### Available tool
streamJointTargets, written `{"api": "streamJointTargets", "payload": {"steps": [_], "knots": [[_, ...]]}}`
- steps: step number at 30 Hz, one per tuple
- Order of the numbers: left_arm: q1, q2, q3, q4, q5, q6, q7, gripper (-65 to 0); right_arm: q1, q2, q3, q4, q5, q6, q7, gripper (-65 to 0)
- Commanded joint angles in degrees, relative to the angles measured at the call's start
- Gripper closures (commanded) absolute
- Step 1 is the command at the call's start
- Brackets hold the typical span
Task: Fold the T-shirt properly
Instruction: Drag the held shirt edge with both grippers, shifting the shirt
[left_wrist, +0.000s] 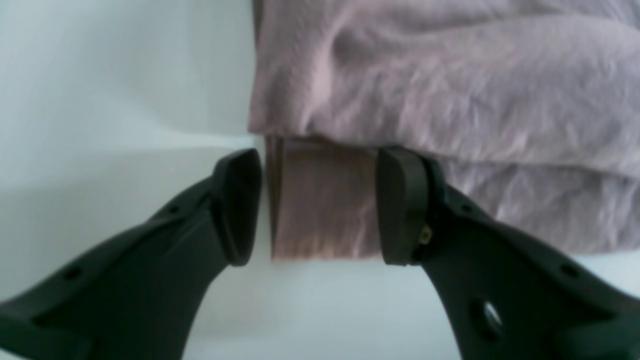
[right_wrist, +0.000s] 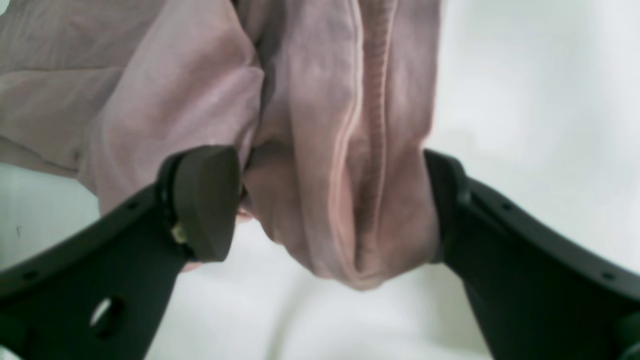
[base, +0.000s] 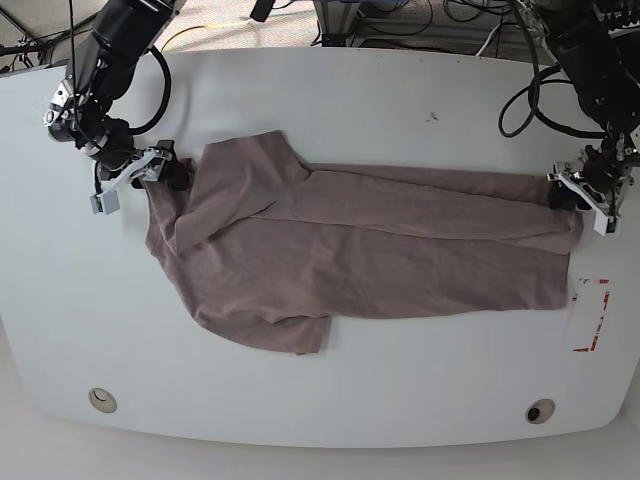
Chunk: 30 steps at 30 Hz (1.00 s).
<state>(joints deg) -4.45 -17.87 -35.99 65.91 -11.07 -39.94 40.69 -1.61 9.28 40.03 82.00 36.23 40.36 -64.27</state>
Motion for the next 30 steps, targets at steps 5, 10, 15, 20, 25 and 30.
{"api": "streamJointTargets", "payload": {"steps": [5,10,15,20,25,30], "knots": [[0.0,-0.3,0.4,-0.5,1.1,-0.1,2.4,-16.5,0.0,0.7,0.0,0.2,-1.7,-0.4,-2.0,-33.0],[0.5,-0.5,2.4,-0.4,1.1,-0.1,2.5,-1.0,0.0,0.8,-0.1,0.5,-1.6,-0.4,-2.2,-5.7],[5.2,-1.5,2.3,4.6,1.1,-0.1,3.0,-1.1,-1.6,1.2,0.3,1.6,-1.4,-0.4,-4.3,-5.5],[10.7,-2.1,2.1,11.7,0.9,-0.1,5.9,-1.3,-6.6,2.5,0.4,9.7,-1.4,-0.4,-6.9,-5.5],[15.7,-2.2,2.0,15.7,1.0,-0.1,6.6,-1.4,-11.7,2.5,0.4,16.9,-1.4,-0.4,-9.6,-5.5],[20.6,-2.2,0.2,20.1,1.1,-0.1,8.2,-1.5,-16.9,2.9,0.4,21.2,-1.4,-0.4,-9.6,-5.5]]}}
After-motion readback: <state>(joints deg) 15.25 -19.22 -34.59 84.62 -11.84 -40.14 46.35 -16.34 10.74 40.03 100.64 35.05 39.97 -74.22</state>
